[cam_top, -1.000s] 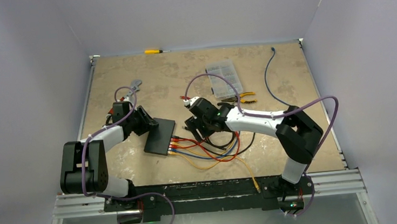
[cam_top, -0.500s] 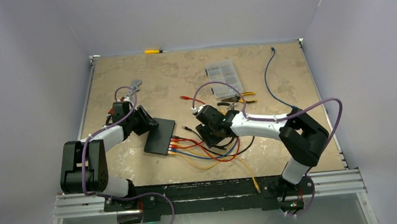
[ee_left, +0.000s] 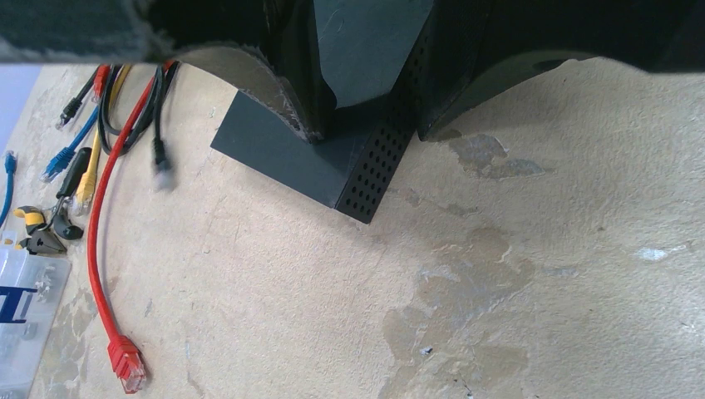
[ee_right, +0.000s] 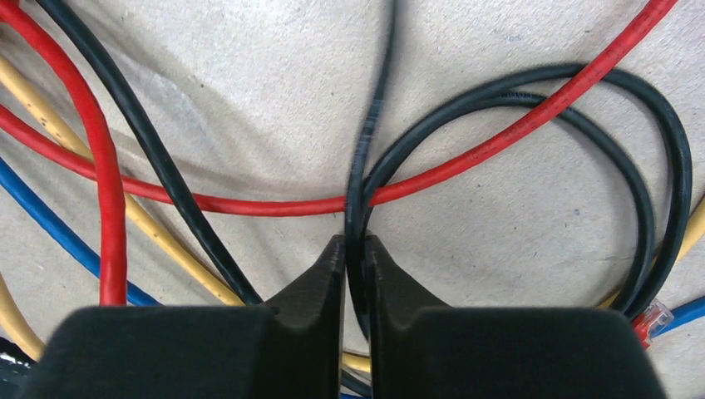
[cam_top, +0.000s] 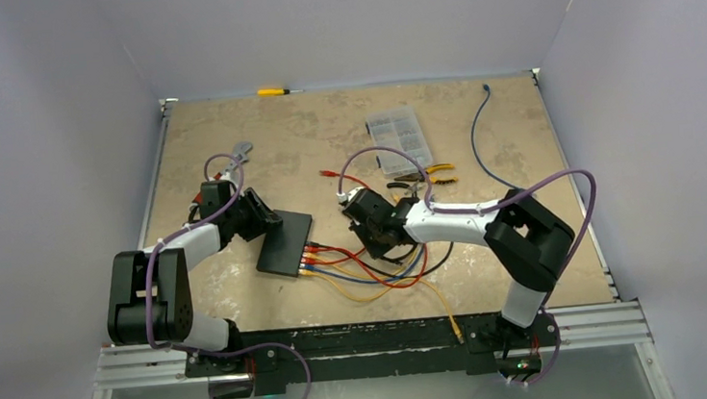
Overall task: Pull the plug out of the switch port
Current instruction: Pick up the connector from the switch port.
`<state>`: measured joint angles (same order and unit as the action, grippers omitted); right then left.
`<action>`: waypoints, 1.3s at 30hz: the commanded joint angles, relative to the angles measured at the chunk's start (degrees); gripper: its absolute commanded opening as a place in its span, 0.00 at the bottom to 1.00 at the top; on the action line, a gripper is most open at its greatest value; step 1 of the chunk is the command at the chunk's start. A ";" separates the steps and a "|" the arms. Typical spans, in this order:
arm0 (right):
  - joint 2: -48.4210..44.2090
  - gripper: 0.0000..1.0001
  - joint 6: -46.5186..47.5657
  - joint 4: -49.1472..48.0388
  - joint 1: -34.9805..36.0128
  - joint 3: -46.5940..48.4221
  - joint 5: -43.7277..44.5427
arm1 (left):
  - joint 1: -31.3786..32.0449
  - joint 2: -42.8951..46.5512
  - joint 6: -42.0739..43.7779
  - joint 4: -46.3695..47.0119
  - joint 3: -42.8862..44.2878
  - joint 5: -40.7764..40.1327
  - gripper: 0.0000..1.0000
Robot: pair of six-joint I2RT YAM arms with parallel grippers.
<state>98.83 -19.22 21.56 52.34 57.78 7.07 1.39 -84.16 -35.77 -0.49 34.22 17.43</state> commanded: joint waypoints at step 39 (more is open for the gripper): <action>-17.55 0.00 2.07 -5.12 -18.28 6.27 -16.58 | 0.40 -3.66 2.05 -6.19 -3.19 -1.96 0.43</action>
<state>84.82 -18.31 18.94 36.27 60.95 -7.62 1.26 -84.31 -35.77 0.32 33.98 17.80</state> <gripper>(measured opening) 0.025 0.434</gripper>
